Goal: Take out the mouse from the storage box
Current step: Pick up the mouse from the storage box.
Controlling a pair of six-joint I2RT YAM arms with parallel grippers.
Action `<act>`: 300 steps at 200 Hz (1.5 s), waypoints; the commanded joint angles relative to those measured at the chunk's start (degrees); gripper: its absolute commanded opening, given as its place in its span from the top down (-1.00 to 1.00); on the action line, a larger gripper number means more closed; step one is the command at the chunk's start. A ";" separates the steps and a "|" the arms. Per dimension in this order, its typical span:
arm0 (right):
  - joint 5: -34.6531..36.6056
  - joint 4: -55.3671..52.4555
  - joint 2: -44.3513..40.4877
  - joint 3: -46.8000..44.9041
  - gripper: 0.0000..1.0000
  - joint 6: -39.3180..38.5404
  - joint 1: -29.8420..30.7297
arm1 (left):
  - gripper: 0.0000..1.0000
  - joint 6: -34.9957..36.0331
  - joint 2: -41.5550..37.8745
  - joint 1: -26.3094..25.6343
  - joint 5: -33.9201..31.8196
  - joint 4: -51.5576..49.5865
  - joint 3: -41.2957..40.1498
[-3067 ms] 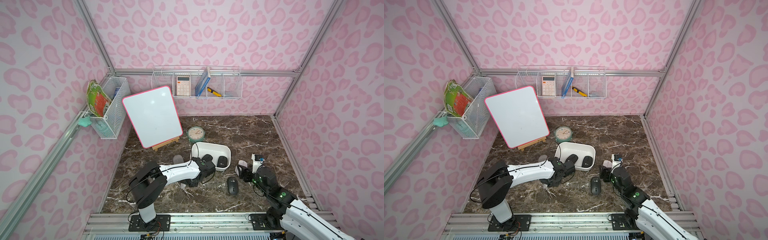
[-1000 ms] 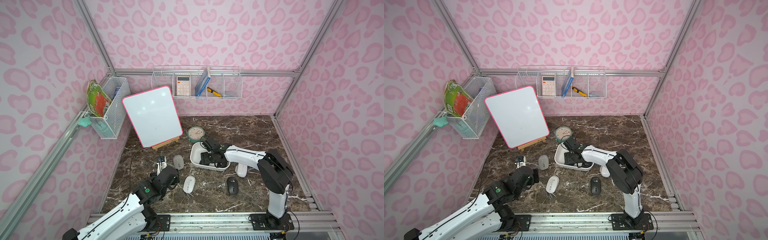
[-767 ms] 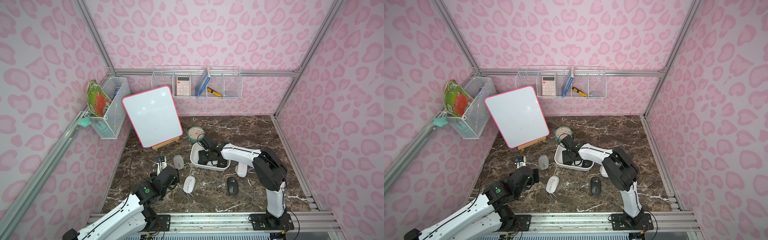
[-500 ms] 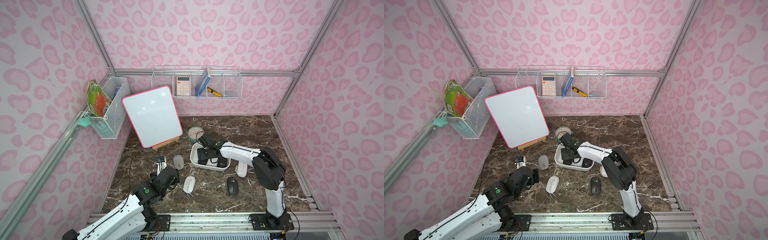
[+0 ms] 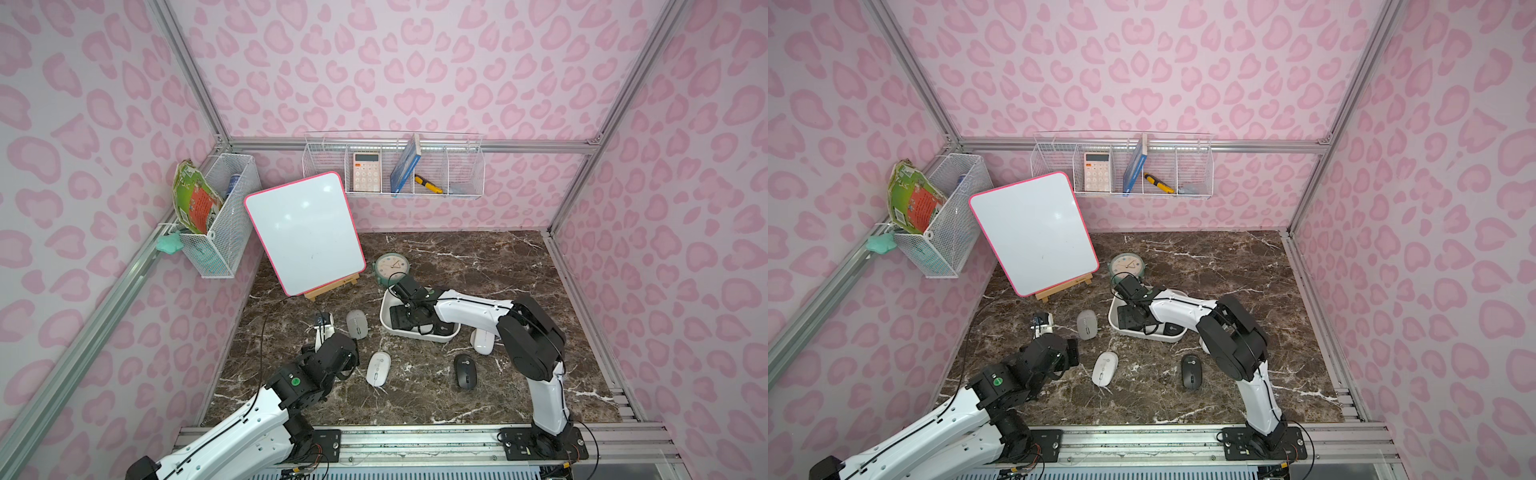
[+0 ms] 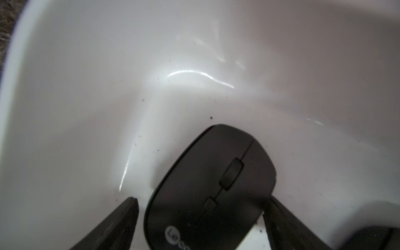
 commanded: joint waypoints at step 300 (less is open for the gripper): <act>8.03 -2.68 -4.59 0.07 0.06 -2.69 1.33 | -0.86 1.28 0.70 0.01 -0.02 1.90 -0.08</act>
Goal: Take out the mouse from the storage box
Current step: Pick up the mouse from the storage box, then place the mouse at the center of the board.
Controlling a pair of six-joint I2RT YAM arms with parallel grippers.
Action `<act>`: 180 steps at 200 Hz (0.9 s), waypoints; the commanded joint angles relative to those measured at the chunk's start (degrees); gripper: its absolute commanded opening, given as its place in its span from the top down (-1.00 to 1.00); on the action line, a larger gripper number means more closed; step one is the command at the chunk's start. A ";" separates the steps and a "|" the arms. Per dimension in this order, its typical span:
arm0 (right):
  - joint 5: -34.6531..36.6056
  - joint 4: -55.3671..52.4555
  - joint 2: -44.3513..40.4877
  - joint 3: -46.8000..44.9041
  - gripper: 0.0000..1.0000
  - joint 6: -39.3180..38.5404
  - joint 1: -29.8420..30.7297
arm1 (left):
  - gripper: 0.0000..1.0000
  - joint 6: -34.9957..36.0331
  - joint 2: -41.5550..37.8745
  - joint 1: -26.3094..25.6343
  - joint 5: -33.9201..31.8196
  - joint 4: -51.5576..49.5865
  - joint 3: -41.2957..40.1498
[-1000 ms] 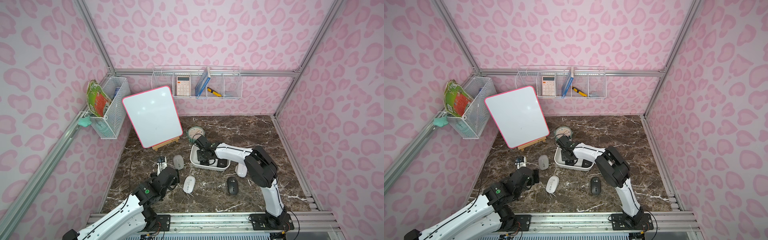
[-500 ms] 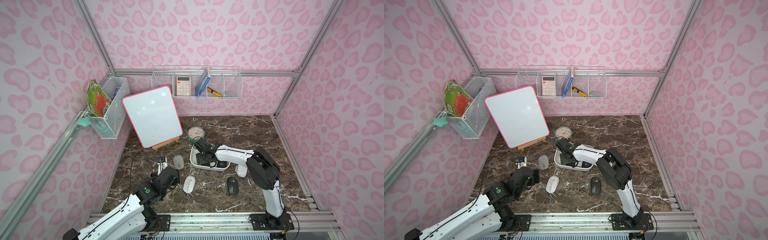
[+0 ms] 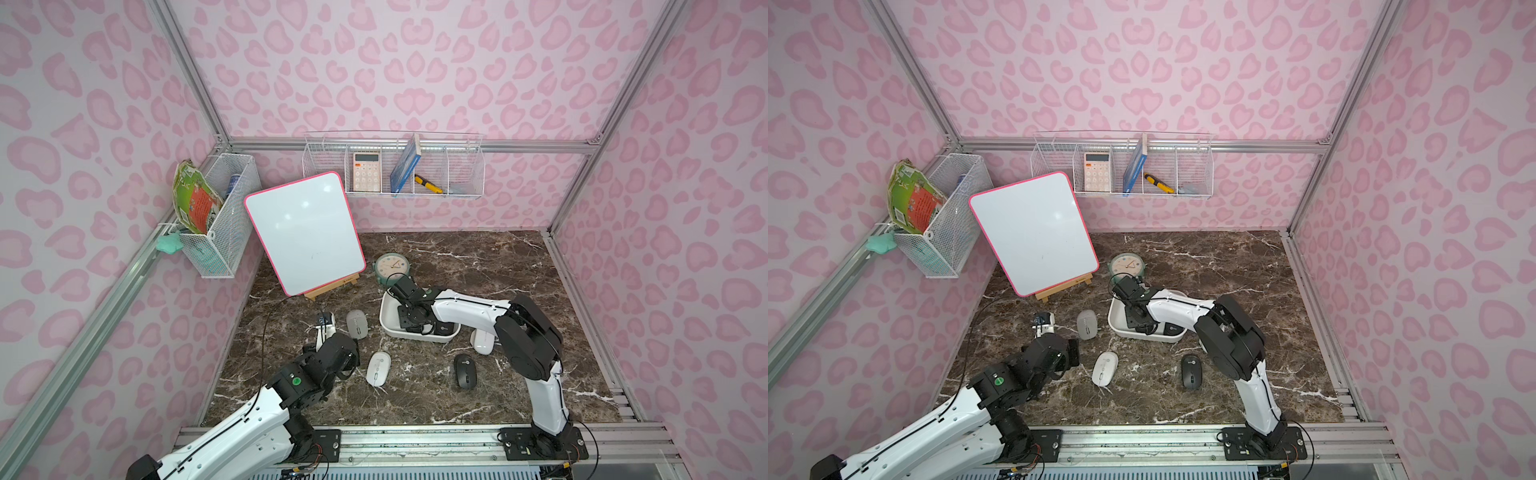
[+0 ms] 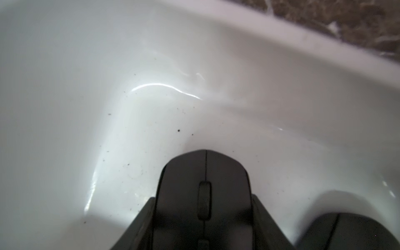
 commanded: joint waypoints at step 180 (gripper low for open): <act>2.22 7.25 -27.75 -24.51 0.07 0.12 16.18 | -0.86 -1.44 -2.22 0.03 -2.27 -0.60 -0.08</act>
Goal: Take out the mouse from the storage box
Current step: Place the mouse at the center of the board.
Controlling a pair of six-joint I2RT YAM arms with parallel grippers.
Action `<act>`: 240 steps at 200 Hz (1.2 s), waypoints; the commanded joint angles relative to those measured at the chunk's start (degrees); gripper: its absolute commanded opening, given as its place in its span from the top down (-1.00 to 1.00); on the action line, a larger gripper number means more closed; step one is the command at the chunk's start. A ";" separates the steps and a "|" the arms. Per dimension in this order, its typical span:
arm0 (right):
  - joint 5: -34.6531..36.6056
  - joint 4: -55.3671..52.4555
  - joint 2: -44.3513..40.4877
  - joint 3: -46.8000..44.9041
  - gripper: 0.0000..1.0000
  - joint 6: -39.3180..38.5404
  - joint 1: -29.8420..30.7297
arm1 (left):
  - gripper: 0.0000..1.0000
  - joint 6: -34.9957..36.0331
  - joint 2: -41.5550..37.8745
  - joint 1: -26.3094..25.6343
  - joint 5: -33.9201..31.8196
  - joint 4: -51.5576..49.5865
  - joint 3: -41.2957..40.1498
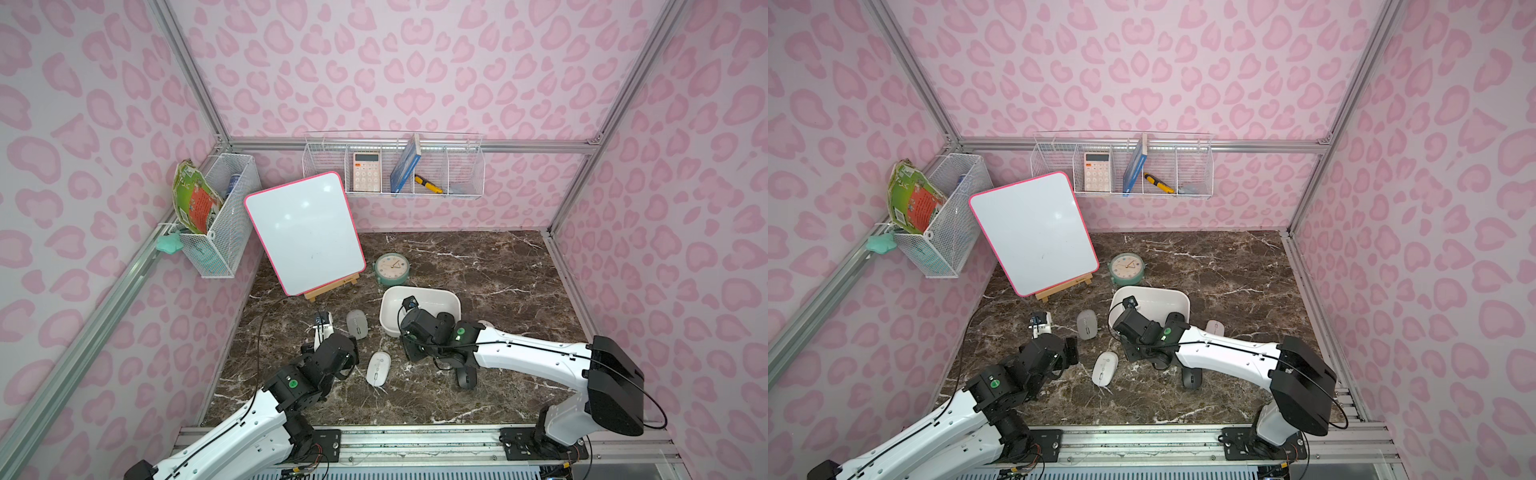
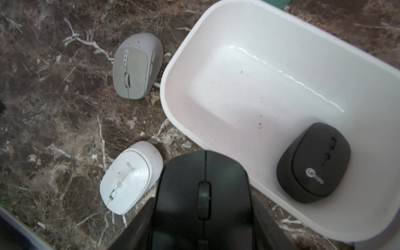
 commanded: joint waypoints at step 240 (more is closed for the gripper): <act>0.99 6.53 2.67 -7.44 -0.76 3.15 6.54 | -0.88 -3.19 4.27 0.14 -1.59 -1.78 6.67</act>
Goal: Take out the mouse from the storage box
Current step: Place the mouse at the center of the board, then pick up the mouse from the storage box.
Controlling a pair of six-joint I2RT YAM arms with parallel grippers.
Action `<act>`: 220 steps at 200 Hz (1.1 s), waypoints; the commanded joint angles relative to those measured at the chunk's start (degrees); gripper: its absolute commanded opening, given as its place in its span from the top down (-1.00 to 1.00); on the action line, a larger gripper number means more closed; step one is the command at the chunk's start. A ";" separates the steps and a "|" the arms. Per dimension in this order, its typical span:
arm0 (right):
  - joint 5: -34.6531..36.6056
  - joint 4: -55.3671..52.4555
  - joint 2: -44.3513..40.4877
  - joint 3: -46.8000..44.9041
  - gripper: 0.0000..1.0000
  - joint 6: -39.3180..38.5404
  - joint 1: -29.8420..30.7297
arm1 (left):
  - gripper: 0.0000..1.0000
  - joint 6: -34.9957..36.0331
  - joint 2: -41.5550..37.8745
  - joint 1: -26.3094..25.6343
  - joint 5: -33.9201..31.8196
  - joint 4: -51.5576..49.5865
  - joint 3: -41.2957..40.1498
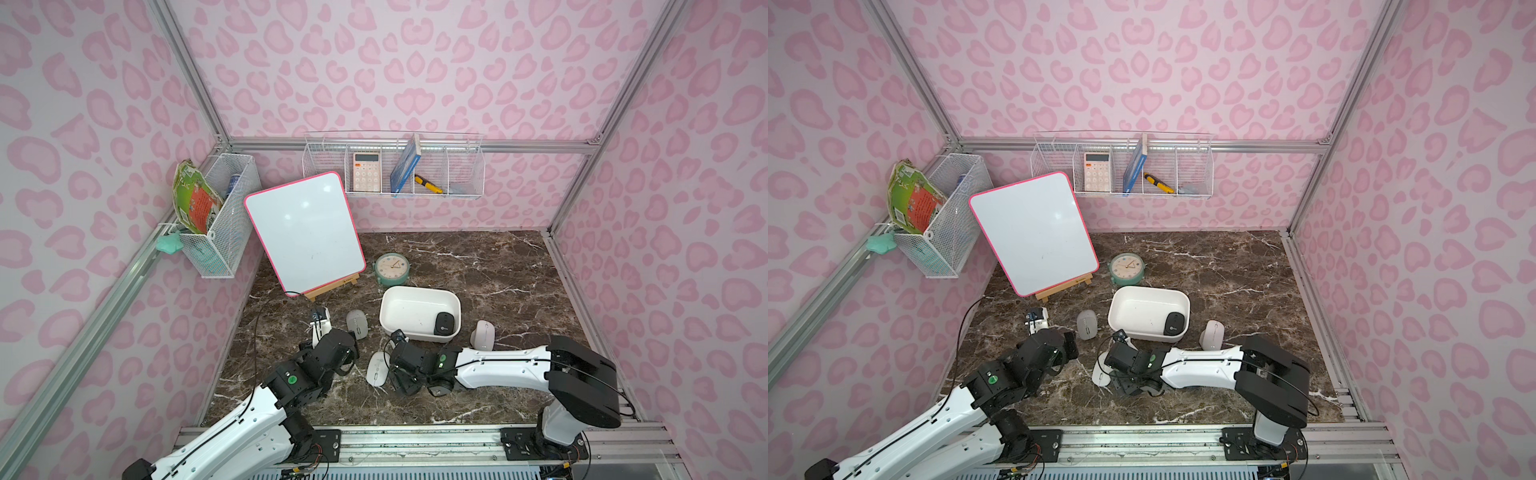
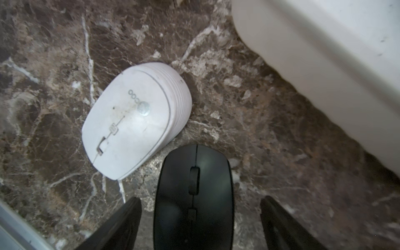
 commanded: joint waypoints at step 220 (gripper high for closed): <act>2.32 0.16 -56.05 -29.96 -0.76 -0.17 -38.25 | -0.86 5.14 49.27 0.58 21.79 -11.66 47.13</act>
